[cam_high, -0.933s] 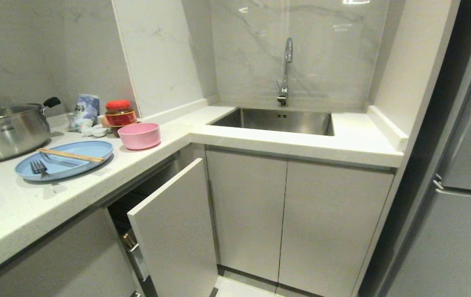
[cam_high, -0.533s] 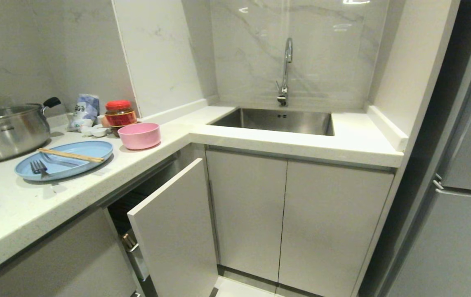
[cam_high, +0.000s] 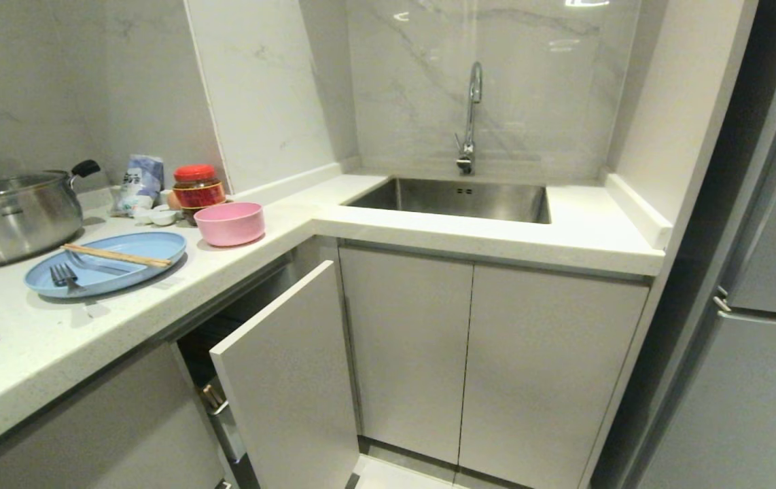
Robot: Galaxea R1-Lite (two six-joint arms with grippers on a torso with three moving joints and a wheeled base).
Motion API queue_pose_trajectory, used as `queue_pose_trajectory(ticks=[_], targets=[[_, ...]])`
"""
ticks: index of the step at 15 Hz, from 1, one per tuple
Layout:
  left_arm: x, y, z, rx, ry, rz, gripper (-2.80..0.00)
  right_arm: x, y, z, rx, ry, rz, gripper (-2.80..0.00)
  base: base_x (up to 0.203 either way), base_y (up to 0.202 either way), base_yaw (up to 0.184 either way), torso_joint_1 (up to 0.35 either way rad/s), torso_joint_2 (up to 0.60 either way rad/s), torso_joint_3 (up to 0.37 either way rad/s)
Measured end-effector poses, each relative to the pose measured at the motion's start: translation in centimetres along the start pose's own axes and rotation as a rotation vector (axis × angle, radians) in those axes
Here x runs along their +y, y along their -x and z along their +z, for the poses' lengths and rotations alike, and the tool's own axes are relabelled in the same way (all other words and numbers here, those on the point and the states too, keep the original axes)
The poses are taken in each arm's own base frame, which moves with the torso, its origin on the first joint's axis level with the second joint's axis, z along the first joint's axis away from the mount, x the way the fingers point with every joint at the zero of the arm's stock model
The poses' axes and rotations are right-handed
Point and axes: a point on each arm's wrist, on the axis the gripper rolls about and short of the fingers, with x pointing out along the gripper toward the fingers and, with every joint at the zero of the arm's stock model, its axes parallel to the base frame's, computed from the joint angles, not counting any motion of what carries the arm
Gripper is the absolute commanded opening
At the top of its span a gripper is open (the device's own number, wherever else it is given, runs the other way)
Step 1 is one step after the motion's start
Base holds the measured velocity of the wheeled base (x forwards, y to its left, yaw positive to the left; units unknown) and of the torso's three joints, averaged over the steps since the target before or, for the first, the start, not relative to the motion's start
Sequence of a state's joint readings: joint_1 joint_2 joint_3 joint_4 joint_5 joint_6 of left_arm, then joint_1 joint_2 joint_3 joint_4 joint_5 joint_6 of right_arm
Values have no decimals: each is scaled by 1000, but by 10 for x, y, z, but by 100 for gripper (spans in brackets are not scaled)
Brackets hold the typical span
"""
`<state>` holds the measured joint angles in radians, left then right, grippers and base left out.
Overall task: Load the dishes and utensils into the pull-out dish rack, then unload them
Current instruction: Open the cupboard
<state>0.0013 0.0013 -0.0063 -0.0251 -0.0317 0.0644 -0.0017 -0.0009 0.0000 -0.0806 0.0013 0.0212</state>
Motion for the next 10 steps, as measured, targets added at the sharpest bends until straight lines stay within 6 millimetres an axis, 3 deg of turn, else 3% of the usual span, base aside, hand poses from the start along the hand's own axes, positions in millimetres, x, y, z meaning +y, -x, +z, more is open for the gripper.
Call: queue_pose_trajectory(ticks=[3, 7, 10], targets=[[2, 12, 34, -98, -12, 9, -280, 0, 0, 0, 0, 0, 0, -280, 0, 0, 0, 0, 0, 0], [5, 59, 111, -247, -54, 27, -280, 0, 0, 0, 0, 0, 0, -280, 0, 0, 0, 0, 0, 0], [8, 76, 166, -271, -84, 23, -280, 0, 0, 0, 0, 0, 0, -280, 0, 0, 0, 0, 0, 0]])
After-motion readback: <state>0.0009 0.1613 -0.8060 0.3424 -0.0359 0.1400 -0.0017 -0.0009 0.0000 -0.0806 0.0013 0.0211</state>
